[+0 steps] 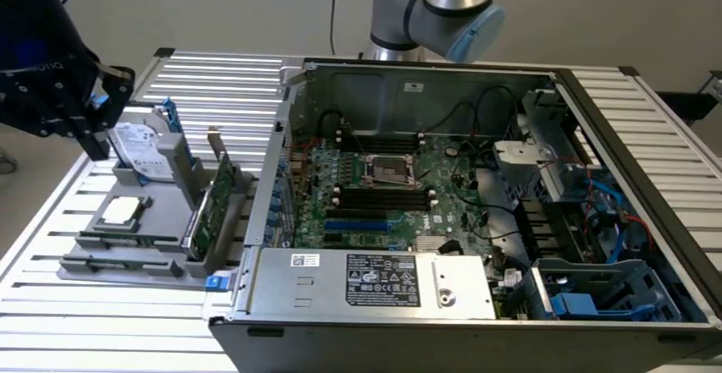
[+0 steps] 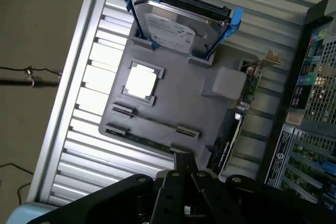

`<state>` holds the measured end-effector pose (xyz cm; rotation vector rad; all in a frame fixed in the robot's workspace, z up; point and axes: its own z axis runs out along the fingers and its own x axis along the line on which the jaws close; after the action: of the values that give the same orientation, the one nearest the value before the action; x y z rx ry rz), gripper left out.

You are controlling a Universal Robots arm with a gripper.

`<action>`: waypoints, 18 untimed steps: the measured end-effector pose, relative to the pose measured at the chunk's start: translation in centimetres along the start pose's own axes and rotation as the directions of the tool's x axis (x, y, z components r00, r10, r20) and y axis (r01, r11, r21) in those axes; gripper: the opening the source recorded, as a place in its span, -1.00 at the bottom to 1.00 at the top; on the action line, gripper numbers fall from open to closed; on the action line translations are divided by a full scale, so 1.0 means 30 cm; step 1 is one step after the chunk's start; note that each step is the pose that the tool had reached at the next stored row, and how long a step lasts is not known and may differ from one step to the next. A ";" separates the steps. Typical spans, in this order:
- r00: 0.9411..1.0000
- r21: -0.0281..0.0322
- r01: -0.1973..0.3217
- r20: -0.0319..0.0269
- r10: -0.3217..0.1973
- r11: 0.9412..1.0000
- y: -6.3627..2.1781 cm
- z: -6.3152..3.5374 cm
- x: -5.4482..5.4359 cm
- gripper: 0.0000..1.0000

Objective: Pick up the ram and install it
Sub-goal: 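Pick up the ram and move it above insertion slot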

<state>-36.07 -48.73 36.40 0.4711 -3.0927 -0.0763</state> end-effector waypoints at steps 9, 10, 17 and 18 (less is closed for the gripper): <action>0.987 0.000 0.163 -0.008 -0.163 0.987 -0.001 0.022 0.000 -0.79; 0.983 0.000 0.181 -0.009 -0.181 0.984 -0.001 0.023 0.000 -0.79; 0.952 -0.002 0.304 -0.022 -0.304 0.953 -0.002 0.030 0.000 -0.79; 0.947 -0.002 0.321 -0.024 -0.321 0.947 -0.002 0.031 0.000 -0.79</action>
<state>-36.07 -48.73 35.48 0.9641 -2.9604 -0.0694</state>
